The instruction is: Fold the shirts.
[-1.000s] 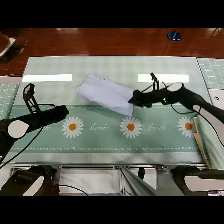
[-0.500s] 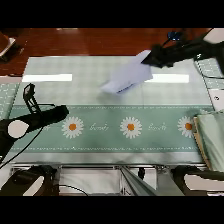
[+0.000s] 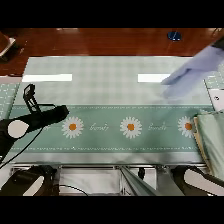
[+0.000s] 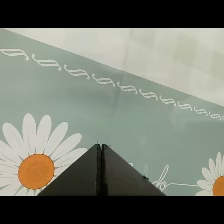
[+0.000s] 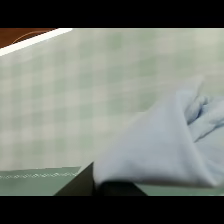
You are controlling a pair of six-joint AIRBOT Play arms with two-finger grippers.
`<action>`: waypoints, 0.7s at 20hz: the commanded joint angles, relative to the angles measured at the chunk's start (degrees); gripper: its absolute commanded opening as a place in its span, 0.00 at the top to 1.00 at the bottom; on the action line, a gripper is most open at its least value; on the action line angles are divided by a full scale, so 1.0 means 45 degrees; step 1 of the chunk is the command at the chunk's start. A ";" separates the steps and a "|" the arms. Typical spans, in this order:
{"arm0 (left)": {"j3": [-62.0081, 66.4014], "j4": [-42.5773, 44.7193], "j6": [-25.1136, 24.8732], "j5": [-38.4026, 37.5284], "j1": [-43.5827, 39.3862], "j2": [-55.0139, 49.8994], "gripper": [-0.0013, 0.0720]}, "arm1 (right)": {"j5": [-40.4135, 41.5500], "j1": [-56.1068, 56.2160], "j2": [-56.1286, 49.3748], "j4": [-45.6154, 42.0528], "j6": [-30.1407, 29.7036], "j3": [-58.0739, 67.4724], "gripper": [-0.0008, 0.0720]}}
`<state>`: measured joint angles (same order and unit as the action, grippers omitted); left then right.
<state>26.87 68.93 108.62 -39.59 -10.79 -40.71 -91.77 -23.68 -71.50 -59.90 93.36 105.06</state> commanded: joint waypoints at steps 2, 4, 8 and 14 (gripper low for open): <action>-0.0005 -0.0005 -0.0015 0.0044 0.0010 -0.0010 0.96 | -0.3196 -0.3623 0.0942 -0.1409 -0.0087 0.0141 0.96; -0.0005 -0.0005 -0.0019 0.0092 0.0010 -0.0010 0.96 | -0.3249 -0.4857 0.1540 -0.2433 -0.0243 -0.0277 0.96; -0.0005 0.0000 -0.0019 0.0102 0.0010 -0.0015 0.96 | -0.3254 -0.7286 0.3099 -0.4371 -0.0452 -0.2215 0.96; -0.0005 0.0000 -0.0024 0.0461 0.0010 -0.0015 0.96 | -0.3240 -0.9156 0.5872 -0.8233 0.0175 -0.6810 0.96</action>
<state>26.87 68.90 108.51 -38.48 -10.79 -40.73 -105.89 -61.67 -50.46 -87.15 92.66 83.40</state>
